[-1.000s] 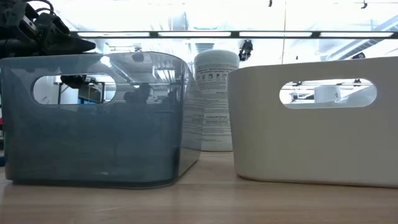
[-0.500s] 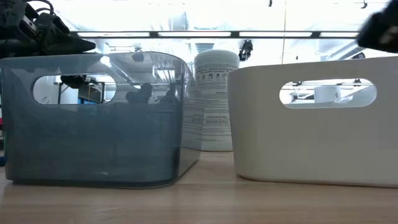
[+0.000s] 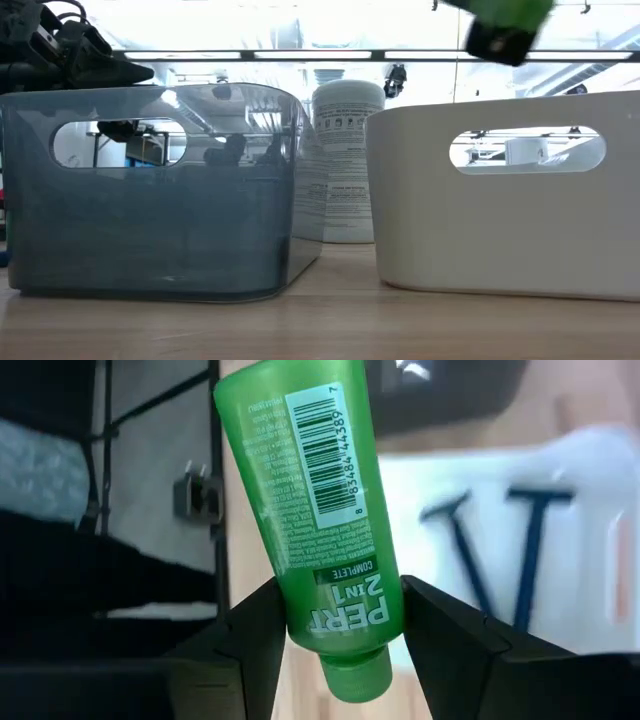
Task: Pick & Place Travel size toiletries
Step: Put the green shampoo bottle into the bottom black bin
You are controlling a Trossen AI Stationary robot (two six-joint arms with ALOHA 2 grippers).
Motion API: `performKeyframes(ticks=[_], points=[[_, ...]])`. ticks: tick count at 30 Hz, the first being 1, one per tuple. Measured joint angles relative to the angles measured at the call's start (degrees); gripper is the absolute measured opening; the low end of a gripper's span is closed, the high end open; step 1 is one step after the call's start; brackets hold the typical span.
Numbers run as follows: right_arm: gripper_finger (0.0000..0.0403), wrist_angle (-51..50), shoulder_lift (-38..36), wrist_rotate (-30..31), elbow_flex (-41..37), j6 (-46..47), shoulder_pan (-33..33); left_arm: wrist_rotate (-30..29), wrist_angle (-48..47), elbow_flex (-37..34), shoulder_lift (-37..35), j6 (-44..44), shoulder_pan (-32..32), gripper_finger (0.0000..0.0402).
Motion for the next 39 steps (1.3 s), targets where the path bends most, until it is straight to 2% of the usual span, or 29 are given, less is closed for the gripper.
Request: performKeyframes(ticks=[8,14,30,32,36,37,39], points=[[0.0178,0.08,9.89,-0.59,11.85,-2.87,-6.40,-0.01,0.00,0.00,-0.01,0.01,0.00,0.0151],[0.0177,0.04,15.06,-0.78,20.34,-7.12,-8.20,-0.01,0.00,0.00,0.02,-0.01,0.00,0.0151],[0.0175,-0.53,10.91,-0.38,19.75,-13.50,-16.56,-1.25,0.06,0.00,0.04,-0.19,0.00,0.0151],[0.0175,-0.46,10.91,-0.21,19.75,-15.46,-17.93,-1.39,2.13,0.00,0.04,-4.47,0.00,0.0151],[0.0179,-0.42,10.91,0.97,19.72,-18.13,-21.15,-5.08,10.10,0.00,0.12,-20.47,-0.02,0.0151],[0.0179,-0.38,10.91,1.69,19.72,-18.31,-21.98,-7.17,12.48,0.00,0.12,-25.16,-0.02,0.0151],[0.0177,-0.40,10.91,2.69,19.70,-18.90,-23.55,-15.26,14.85,0.00,0.26,-34.90,-0.02,0.0151]])
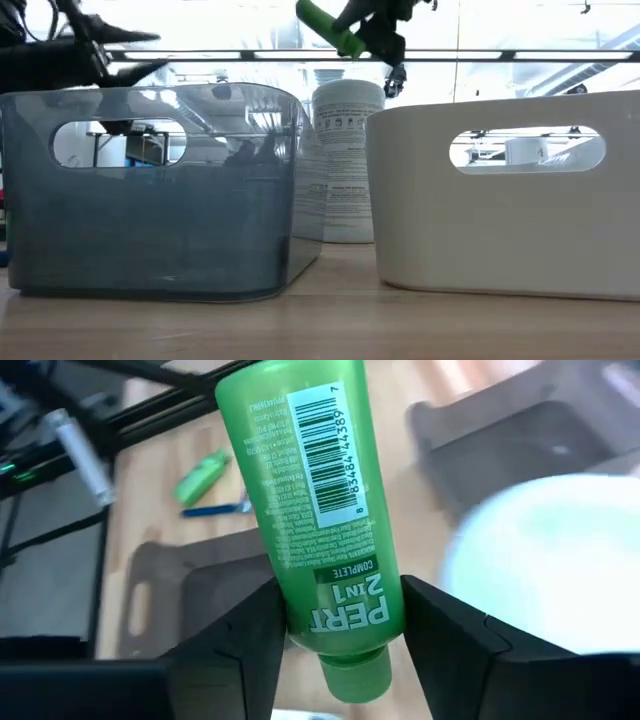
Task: Pick & Place Travel size toiletries
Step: Put the green shampoo bottle into the bottom black bin
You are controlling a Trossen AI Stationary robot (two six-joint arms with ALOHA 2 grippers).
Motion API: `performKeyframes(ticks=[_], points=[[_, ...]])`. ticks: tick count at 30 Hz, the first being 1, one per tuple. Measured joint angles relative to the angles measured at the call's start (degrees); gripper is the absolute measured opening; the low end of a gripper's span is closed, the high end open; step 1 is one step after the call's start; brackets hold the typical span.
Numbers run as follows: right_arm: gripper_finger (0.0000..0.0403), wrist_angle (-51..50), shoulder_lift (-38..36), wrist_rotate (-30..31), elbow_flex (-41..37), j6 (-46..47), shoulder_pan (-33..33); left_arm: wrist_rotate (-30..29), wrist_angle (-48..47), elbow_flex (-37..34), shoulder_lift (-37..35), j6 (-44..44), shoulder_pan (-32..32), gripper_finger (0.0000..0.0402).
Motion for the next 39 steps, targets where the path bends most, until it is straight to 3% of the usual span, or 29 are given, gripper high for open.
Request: performKeyframes(ticks=[2,3,7,11,17,25,29,39], points=[[0.0174,0.00,0.00,0.05,-0.02,-0.28,-1.42,-5.89,-0.76,0.09,0.98,-9.34,0.28,0.0151],[0.0173,0.02,0.00,0.05,-0.02,-0.25,-1.99,-5.88,-1.32,0.33,1.64,-12.96,0.28,0.0151],[0.0174,0.33,0.00,0.05,-0.02,-0.55,-3.21,3.01,-2.41,5.10,8.56,-19.08,0.22,0.0151],[0.0177,0.47,0.00,-0.01,0.97,-0.52,-3.48,4.34,-3.03,14.90,19.03,-16.37,0.26,0.0152],[0.0174,0.44,0.00,-0.19,3.31,-2.20,-3.41,5.87,-16.94,32.64,36.11,-18.17,0.33,0.0152],[0.0175,-2.46,-0.03,-0.12,3.67,-4.25,-3.15,14.30,-27.20,51.18,54.96,-10.75,0.39,0.0152],[0.0175,-3.65,0.22,-0.10,3.61,-7.79,-2.63,14.33,-29.86,58.72,60.07,-11.25,0.96,0.0152],[0.0176,-4.11,0.22,4.67,3.61,-14.26,-2.12,16.22,-33.08,68.19,69.47,-13.10,1.92,0.0152]])
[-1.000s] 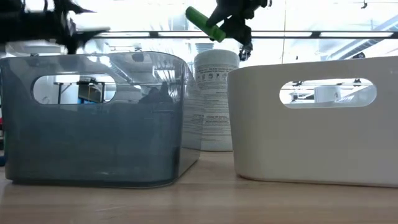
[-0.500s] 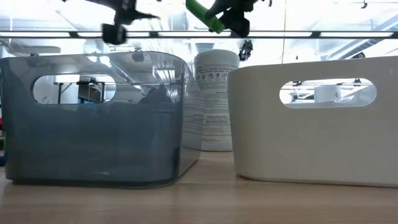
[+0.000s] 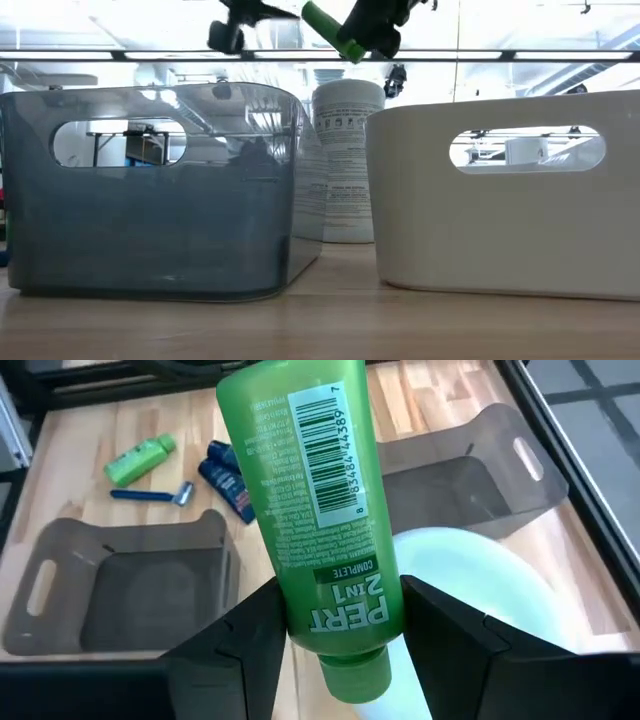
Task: Pick & Place Travel size toiletries
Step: Put the green shampoo bottle into the bottom black bin
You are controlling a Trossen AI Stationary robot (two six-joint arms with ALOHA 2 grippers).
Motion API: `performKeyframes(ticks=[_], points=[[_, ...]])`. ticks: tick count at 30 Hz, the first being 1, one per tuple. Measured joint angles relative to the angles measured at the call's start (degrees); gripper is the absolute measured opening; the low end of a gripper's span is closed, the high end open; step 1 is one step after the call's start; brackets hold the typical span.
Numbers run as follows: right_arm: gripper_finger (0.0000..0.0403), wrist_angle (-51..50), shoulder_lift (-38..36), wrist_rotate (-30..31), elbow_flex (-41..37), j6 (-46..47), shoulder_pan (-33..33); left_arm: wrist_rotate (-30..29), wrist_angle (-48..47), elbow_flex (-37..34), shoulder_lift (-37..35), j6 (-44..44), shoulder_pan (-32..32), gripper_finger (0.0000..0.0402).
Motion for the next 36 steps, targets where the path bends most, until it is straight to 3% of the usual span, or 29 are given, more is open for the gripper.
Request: performKeyframes(ticks=[12,32,36], points=[[0.0176,-1.37,0.07,1.13,-0.13,-2.06,0.00,3.34,0.08,3.16,5.82,-2.09,0.10,0.0152],[0.0176,0.57,0.11,1.17,0.06,-1.60,-0.02,4.33,-4.99,3.07,5.30,2.32,0.25,0.0152],[0.0176,0.04,0.09,1.17,0.09,-1.55,-0.04,5.69,-5.37,2.96,5.13,2.19,0.25,0.0172]])
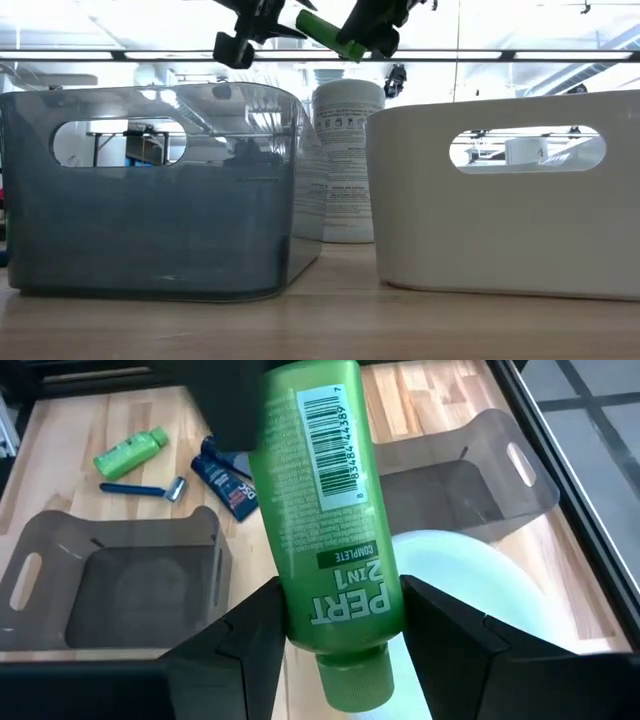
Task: Pick & Place Travel size toiletries
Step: Put the green shampoo bottle into the bottom black bin
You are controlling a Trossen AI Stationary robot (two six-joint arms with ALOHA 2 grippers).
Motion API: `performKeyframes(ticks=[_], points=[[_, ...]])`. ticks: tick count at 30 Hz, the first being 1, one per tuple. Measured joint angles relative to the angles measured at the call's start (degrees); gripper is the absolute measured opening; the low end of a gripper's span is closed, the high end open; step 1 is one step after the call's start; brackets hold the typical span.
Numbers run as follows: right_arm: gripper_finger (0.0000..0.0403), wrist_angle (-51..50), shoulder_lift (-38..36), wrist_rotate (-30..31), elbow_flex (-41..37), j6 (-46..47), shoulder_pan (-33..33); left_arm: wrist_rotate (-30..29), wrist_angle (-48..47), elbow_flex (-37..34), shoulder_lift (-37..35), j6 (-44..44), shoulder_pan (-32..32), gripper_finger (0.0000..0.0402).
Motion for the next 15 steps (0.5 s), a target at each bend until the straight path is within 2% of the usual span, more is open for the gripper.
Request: performKeyframes(ticks=[9,15], points=[[0.0176,-0.11,-0.07,-0.24,0.00,0.35,0.01,-2.46,1.40,-0.63,-0.10,-1.96,0.04,0.0279],[0.0176,-0.20,-0.07,-0.26,0.00,0.35,-0.02,-3.28,2.33,-0.63,-0.10,-3.13,0.06,0.0286]])
